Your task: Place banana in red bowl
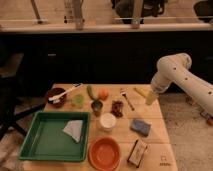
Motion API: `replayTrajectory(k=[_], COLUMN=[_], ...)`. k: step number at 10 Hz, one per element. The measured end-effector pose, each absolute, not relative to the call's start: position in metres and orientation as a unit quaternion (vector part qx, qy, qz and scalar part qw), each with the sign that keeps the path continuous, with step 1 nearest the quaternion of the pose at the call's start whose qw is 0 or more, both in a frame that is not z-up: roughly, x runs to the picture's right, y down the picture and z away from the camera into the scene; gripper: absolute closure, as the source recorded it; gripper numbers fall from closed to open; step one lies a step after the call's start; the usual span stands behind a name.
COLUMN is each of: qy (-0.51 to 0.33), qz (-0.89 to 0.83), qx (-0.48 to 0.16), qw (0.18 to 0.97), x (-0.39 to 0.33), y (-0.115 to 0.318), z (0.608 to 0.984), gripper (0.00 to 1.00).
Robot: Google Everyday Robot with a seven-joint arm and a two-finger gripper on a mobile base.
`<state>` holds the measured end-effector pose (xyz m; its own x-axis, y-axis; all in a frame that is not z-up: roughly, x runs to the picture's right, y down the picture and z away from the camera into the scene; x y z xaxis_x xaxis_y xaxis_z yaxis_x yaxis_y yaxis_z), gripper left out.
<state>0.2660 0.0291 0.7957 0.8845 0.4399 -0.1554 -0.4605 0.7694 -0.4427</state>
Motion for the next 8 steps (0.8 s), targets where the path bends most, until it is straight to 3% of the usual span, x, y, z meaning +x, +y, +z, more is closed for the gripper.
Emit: replayTrajectory(k=[8], qy=[0.030], qz=[0.280], qx=[-0.228], qw=[0.932], x=[0.272], y=[0.033], z=[0.797], gripper=[0.20])
